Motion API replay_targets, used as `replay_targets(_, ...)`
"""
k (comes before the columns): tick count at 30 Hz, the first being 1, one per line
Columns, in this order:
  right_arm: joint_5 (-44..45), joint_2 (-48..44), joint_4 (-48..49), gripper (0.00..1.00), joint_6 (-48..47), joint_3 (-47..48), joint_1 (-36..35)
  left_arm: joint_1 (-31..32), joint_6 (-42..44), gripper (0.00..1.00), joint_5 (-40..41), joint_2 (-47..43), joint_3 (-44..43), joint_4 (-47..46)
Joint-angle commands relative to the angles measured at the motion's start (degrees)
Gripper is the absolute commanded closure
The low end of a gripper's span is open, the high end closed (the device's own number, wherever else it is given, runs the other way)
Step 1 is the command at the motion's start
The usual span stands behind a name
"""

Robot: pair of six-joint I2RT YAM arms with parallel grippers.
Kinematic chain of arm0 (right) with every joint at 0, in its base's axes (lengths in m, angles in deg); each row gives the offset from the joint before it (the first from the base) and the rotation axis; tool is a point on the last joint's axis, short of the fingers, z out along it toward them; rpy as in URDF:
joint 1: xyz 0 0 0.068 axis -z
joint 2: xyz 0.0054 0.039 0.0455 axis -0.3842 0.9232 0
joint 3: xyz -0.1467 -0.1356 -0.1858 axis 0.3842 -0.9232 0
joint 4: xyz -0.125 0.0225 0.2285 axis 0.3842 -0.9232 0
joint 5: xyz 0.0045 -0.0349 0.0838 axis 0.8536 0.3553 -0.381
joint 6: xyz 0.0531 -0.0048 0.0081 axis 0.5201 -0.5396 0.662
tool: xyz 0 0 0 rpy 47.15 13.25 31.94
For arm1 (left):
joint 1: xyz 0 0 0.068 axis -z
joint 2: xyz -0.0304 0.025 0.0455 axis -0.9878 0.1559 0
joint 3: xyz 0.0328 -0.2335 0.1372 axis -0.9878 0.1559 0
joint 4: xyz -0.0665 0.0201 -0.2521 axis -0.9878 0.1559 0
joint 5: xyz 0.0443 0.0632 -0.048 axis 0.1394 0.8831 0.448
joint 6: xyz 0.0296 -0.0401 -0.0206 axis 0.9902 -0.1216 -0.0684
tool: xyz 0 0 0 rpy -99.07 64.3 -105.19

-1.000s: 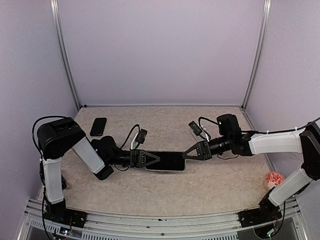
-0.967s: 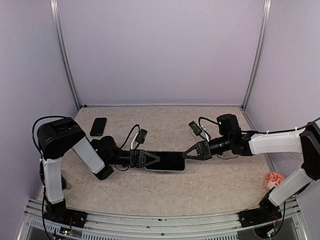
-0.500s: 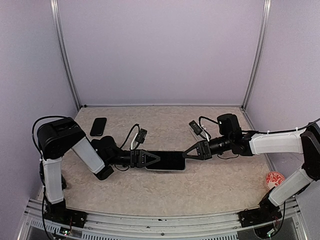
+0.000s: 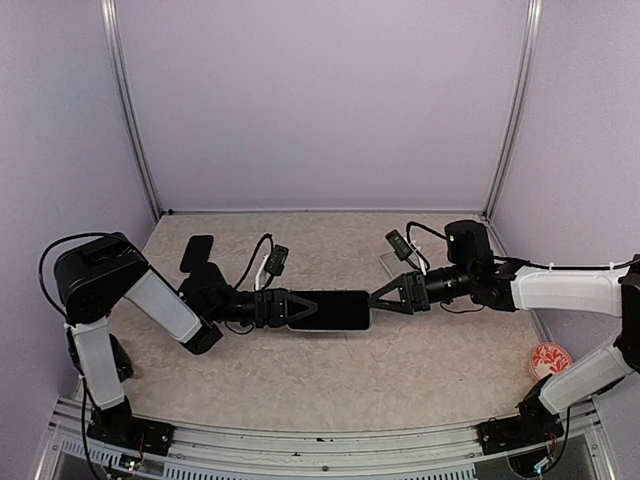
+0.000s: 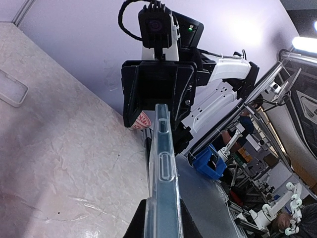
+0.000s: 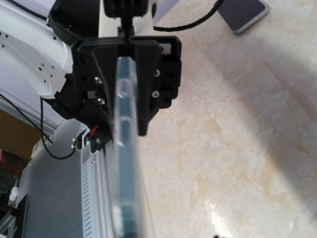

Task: Put the phone into the phone case
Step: Press the phone with the phone case at the bottom corners of the phone case.

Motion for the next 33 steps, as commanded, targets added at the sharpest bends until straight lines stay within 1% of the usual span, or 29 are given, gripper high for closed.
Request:
replay_targets(1, -0.4, -2.1, -0.6, 0.53, 0.1, -0.2, 0.0, -0.3, 2.2, 1.00, 0.5, -4.4, 0.4, -1.0)
replay_targets(9, -1.3, -2.7, 0.2, 0.51, 0.9, -1.4, 0.0, -0.3, 6.3, 1.00, 1.9, -9.2, 1.4, 3.6)
replay_targets(12, -3.6, -3.1, 3.0, 0.50, 2.3, -2.4, -0.2, -0.2, 8.0, 1.00, 3.0, -10.8, 1.4, 6.2)
replay_targets(16, -5.1, -3.5, 4.7, 0.49, 2.1, -3.1, -1.0, -0.3, 9.4, 1.00, 5.1, -11.8, 1.0, 10.0)
replay_targets(21, -5.7, -2.4, 5.8, 0.48, 1.3, -2.7, -3.4, -0.3, 9.5, 1.00, 6.0, -11.6, 0.3, 11.3)
replay_targets(29, -2.8, 0.4, 4.2, 0.47, 0.0, -1.1, -4.9, -0.2, 8.3, 1.00, 5.8, -11.1, 0.3, 9.6)
replay_targets(33, 1.2, 0.6, 0.1, 0.48, -1.9, 0.4, -4.8, -0.2, 8.3, 1.00, 5.7, -11.6, 0.9, 8.6)
